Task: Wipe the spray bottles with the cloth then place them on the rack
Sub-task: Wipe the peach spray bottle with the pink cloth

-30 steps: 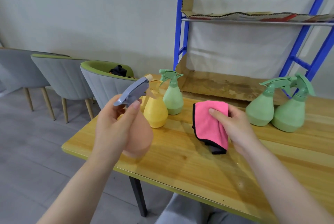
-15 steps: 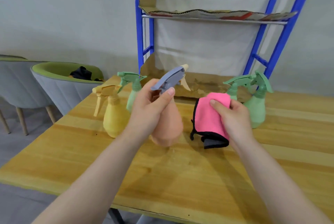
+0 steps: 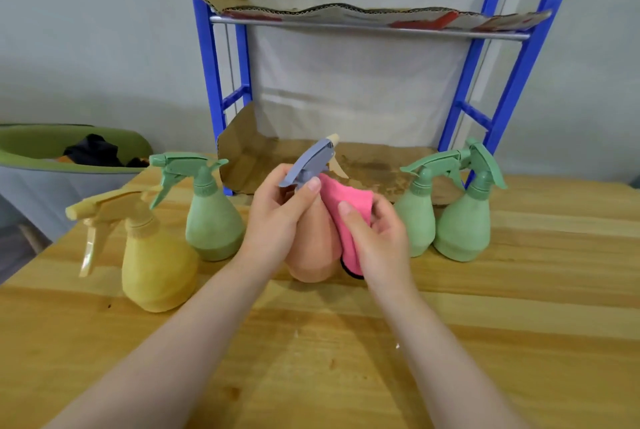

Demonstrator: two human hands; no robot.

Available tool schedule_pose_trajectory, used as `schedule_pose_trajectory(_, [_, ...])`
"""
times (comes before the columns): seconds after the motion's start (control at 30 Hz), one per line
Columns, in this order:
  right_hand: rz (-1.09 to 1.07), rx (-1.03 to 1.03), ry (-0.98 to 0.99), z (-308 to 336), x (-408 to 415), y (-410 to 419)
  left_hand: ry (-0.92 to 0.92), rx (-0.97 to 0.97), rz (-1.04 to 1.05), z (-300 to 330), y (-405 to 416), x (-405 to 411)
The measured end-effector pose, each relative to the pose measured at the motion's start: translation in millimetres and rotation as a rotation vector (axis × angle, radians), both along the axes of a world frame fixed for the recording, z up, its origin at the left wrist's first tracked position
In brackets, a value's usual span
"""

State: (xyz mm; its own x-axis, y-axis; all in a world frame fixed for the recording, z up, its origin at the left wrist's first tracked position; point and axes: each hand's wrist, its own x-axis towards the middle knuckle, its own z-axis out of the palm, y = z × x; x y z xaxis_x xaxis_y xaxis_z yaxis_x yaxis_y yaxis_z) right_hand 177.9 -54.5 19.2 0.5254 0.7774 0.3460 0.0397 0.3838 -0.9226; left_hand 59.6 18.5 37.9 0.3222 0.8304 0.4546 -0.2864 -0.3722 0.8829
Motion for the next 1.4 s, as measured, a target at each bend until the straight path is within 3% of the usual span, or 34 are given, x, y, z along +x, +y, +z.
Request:
schedule_pose_trajectory(0.17, [0.228, -0.013, 0.109, -4, 3, -3, -0.09, -0.065, 0.001, -12, 2, -5])
schedule_pose_trajectory(0.4, [-0.014, -0.002, -0.377, -27, -10, 6, -0.137, -0.101, -0.095, -22, -6, -3])
schedule_pose_trajectory(0.67, [-0.079, -0.034, -0.678, -32, -18, 1, -0.102, -0.058, -0.166, -22, -13, -1])
schedule_pose_trajectory(0.87, [-0.06, -0.06, -0.642, -31, -19, 1, -0.208, -0.173, -0.179, -22, -9, -2])
schedule_pose_trajectory(1.4, [0.183, 0.05, -0.438, -38, -25, -2, -0.836, -0.586, -0.049, 9, 12, -22])
